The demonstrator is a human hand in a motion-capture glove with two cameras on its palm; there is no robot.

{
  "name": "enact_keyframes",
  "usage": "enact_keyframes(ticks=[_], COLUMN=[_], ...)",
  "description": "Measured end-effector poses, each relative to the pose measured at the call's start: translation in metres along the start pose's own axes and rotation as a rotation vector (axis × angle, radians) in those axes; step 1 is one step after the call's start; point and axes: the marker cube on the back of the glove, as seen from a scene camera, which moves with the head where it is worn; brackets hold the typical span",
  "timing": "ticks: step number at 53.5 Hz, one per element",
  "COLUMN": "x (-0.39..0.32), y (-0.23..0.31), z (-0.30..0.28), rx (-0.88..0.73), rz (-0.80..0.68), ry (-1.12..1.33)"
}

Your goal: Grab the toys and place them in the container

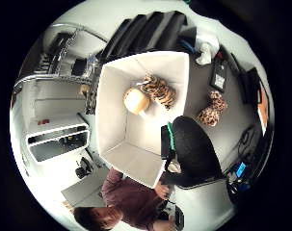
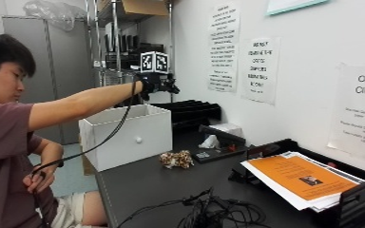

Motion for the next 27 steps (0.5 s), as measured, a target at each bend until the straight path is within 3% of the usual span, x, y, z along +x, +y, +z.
enact_keyframes(ticks=[14,27], x=[0.064,0.070], y=[0.004,-0.012], z=[0.062,0.140], rx=[-0.074,-0.149], rz=[0.028,-0.046], ry=[-0.013,-0.142])
